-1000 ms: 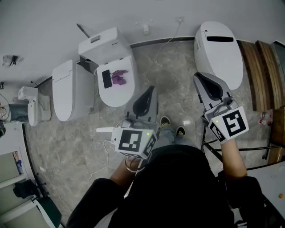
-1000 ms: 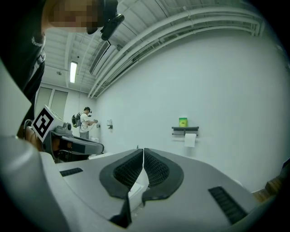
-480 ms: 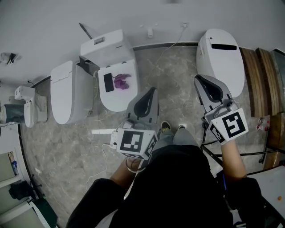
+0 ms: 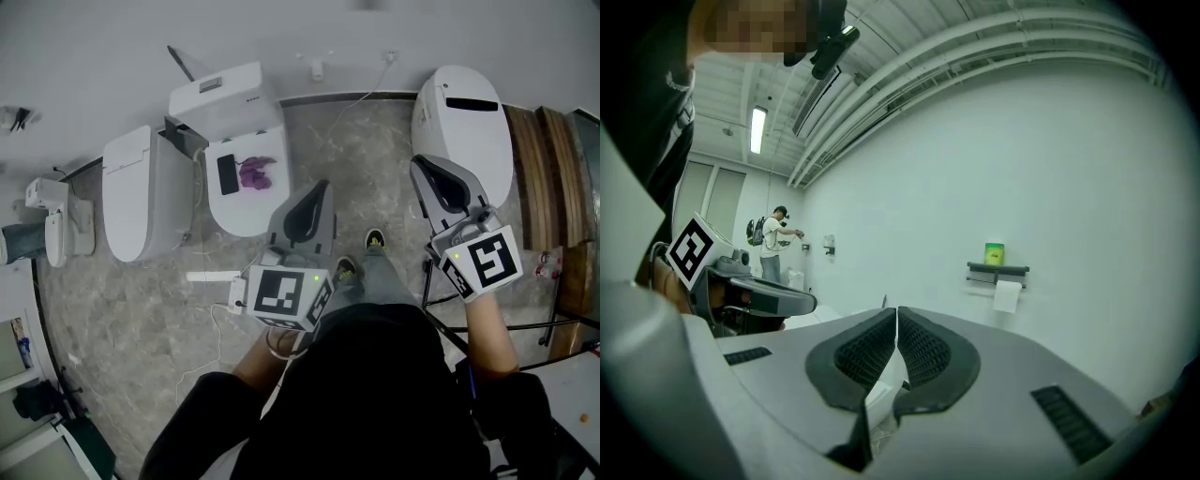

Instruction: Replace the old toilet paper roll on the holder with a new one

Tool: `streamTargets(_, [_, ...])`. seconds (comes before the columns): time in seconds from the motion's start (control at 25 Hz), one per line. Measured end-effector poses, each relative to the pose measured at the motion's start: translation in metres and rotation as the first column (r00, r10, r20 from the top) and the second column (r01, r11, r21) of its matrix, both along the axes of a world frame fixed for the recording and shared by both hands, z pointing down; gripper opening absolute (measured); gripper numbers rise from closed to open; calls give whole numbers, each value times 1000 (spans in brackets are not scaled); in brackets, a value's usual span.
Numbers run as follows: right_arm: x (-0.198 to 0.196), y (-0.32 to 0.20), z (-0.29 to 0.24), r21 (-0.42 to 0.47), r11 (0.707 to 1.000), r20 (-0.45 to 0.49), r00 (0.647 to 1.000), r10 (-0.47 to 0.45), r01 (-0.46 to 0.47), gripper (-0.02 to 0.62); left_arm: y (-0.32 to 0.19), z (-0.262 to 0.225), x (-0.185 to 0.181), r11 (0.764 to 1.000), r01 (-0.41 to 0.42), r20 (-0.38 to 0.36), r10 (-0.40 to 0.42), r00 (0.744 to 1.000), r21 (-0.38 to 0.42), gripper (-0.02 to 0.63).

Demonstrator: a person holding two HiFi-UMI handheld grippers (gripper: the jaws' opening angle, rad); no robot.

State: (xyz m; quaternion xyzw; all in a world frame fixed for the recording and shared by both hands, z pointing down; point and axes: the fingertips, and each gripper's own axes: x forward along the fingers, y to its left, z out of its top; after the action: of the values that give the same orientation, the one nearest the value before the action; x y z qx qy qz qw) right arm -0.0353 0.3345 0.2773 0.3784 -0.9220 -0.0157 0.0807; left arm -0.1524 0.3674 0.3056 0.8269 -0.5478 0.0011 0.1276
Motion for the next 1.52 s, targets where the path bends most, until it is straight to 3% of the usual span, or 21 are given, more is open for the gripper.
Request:
streamTargets(0.4, [-3,-24,8,-15,1000,-2,1000,-24,24,21,-24,5,-1,1000,22,8,-22,1000,-11,23])
streamTargets(0.72, [17,-67,14,-22,999,32,999,-24,25,21,-62,7,13,999,36,35,-35,999,-26,23])
streamTargets(1.16, [65,-137,32,-66,998,108,994,-5,12,21,-130,14,61,998,15,84,-10,996,-55,23])
streamTargets(1.52, [100,-182,50,-91,996,119,993,2,9,21,-177,21,94,998,17,132,-8,991,-65,23])
